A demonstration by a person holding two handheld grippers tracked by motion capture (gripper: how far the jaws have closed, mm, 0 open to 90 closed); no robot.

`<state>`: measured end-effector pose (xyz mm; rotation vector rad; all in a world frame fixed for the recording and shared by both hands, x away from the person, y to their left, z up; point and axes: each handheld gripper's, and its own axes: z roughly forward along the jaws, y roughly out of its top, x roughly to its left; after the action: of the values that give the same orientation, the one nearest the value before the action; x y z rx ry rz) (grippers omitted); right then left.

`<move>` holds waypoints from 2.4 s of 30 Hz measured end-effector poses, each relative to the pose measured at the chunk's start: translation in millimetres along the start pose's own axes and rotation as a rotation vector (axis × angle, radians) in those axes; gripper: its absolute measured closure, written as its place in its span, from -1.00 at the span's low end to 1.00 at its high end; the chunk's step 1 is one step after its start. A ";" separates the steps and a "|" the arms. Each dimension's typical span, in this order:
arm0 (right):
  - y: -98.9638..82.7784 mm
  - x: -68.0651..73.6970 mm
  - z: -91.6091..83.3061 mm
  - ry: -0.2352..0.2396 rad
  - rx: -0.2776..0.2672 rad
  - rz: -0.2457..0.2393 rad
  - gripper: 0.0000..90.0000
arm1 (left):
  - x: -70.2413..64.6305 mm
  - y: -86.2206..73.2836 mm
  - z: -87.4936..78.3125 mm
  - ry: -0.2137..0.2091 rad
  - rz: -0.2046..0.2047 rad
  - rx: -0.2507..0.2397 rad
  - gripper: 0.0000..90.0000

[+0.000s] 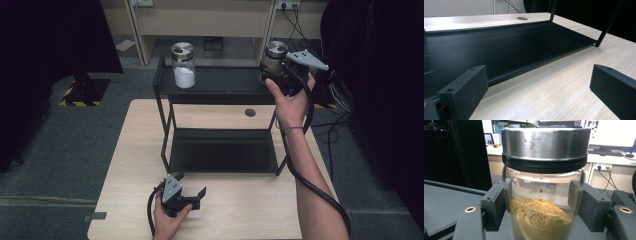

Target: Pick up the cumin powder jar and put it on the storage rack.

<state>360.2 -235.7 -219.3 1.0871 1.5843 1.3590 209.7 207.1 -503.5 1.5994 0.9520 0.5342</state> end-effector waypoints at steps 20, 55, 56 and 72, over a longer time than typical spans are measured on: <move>-2.4 0.1 -0.4 0.001 -0.009 -0.003 -0.31 | -1.0 0.4 0.5 -0.002 0.010 0.002 -0.98; -4.0 -3.9 -30.7 0.049 -0.026 0.008 -0.79 | 0.3 0.1 0.5 -0.003 0.006 0.000 -0.98; -5.3 -4.3 -33.2 0.051 -0.027 0.001 -0.79 | 0.4 0.1 0.4 -0.003 0.005 0.000 -0.98; -32.2 -10.5 -58.5 0.087 -0.041 -0.011 -0.79 | -0.3 -0.6 -0.2 -0.001 0.010 -0.003 -0.98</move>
<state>305.3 -267.4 -243.0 1.0060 1.6151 1.4428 209.2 207.0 -504.0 1.6020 0.9427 0.5415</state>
